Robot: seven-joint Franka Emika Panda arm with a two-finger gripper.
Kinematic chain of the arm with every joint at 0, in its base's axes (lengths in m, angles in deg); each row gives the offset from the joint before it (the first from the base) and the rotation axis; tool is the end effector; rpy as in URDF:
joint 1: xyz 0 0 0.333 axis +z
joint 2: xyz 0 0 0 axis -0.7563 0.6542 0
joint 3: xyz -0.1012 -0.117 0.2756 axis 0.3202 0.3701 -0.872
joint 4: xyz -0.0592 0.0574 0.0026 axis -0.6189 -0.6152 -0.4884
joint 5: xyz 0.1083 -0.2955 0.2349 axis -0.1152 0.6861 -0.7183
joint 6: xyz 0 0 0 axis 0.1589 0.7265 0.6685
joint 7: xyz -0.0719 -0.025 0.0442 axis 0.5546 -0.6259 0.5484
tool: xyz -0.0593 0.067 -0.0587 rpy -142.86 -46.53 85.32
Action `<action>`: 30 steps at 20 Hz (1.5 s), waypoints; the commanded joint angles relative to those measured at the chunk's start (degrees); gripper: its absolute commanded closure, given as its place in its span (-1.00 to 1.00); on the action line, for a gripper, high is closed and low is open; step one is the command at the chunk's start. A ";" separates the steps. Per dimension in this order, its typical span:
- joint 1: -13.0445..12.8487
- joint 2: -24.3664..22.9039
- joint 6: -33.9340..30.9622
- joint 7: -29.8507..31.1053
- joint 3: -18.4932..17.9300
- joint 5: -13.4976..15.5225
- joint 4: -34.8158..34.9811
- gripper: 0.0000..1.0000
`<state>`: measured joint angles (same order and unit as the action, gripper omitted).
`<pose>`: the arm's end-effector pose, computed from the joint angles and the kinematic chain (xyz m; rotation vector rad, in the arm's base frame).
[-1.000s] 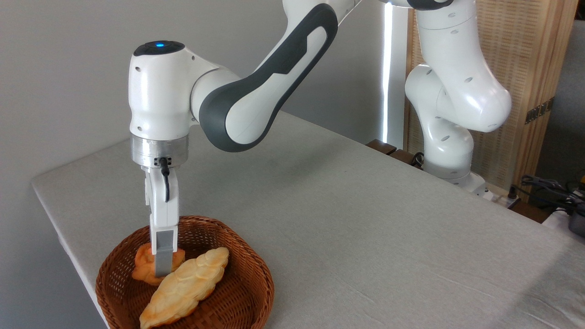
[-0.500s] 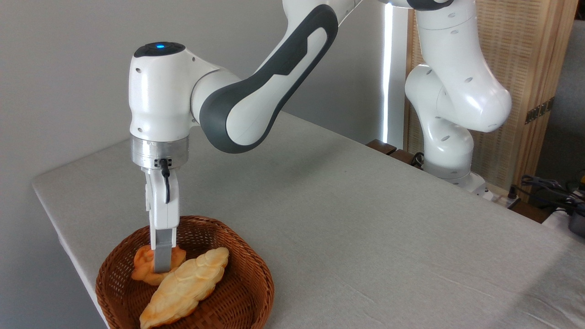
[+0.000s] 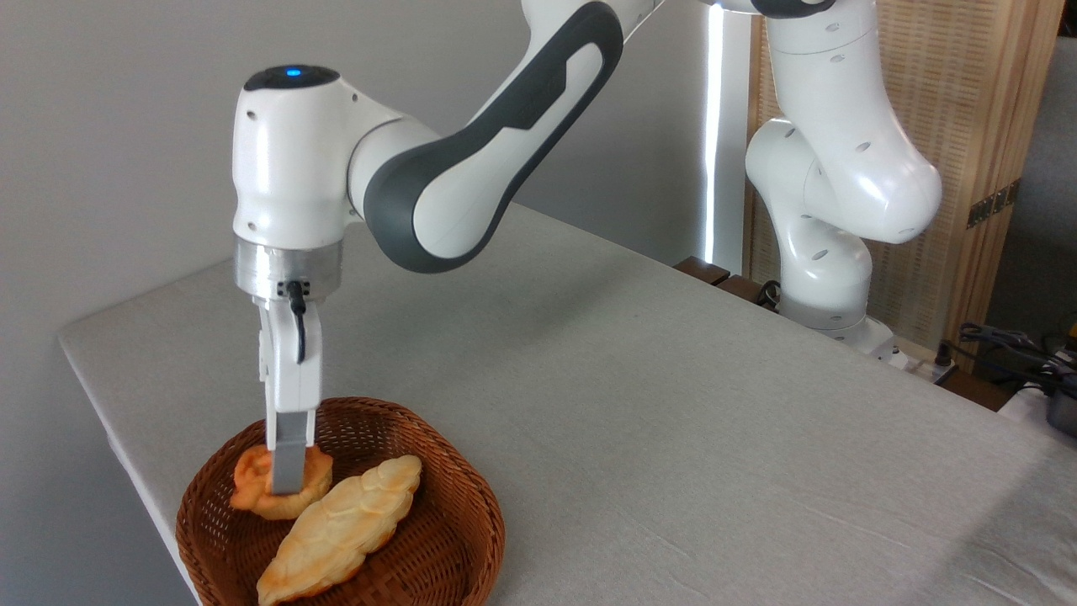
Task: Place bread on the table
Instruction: 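Close the gripper fingers around the orange bun in the basket, then lift the orange bun out of the basket and carry it beside the basket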
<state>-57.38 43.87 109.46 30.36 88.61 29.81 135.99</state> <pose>0.6439 -0.1186 0.4376 -2.5650 1.5608 -0.4752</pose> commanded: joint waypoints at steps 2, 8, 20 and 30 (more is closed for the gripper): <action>-0.02 -3.31 -0.52 -0.15 -0.52 0.50 0.48 -0.07; 0.16 -7.00 -7.81 3.89 -1.13 0.67 0.48 -0.11; 0.07 -14.30 -26.53 13.38 -2.45 1.11 1.00 -0.18; -0.46 -19.13 -31.29 16.55 -2.28 4.43 8.73 -0.29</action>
<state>-57.12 27.04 78.50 45.09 86.67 30.58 141.02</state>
